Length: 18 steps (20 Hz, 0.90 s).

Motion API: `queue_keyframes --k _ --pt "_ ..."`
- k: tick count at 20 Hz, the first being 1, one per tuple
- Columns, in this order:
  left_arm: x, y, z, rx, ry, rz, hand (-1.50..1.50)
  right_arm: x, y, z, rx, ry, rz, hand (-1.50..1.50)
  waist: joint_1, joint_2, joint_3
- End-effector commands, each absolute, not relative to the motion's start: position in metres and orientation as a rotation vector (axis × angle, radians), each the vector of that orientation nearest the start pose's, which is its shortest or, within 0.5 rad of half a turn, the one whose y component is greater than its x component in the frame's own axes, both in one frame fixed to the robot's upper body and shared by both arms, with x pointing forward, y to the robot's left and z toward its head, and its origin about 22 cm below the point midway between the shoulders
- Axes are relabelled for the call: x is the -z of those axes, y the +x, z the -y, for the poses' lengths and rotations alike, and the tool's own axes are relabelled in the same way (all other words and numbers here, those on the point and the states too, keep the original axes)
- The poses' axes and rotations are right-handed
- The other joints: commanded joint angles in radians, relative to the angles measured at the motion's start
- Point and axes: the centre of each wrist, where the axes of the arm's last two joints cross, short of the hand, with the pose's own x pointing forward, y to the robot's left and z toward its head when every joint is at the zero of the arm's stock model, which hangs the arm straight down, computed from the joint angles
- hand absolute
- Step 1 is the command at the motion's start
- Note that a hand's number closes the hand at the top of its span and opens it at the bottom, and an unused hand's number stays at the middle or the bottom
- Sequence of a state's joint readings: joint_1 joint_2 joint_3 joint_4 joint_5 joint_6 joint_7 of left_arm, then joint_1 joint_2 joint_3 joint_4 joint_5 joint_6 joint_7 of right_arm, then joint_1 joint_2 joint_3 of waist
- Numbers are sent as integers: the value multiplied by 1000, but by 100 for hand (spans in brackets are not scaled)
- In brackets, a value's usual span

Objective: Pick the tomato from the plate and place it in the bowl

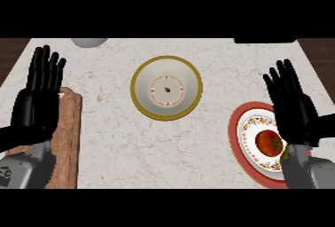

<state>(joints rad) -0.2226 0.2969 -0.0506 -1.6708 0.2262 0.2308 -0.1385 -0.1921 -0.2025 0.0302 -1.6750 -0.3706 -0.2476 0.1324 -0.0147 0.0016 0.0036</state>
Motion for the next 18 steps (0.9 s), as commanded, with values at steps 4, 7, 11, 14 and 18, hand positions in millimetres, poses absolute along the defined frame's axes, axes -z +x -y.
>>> queue_keyframes --k 4,7,11,14,18 --pt "-64 281 -299 106 150 1671 0 -41 239 298 427 -57 1700 150 -21 1 -2" --pt "-52 273 -287 129 116 1587 0 -66 238 345 -139 -514 1744 150 -22 32 -40" --pt "-38 268 -299 177 32 1424 0 21 202 289 349 -547 1813 -150 -2 1 -2" --pt "-65 290 -294 184 43 1421 0 27 180 268 265 -556 1949 -150 -5 -3 -3" --pt "-63 288 -307 177 59 1418 0 -1 153 276 213 -698 1933 -150 2 -3 -5"
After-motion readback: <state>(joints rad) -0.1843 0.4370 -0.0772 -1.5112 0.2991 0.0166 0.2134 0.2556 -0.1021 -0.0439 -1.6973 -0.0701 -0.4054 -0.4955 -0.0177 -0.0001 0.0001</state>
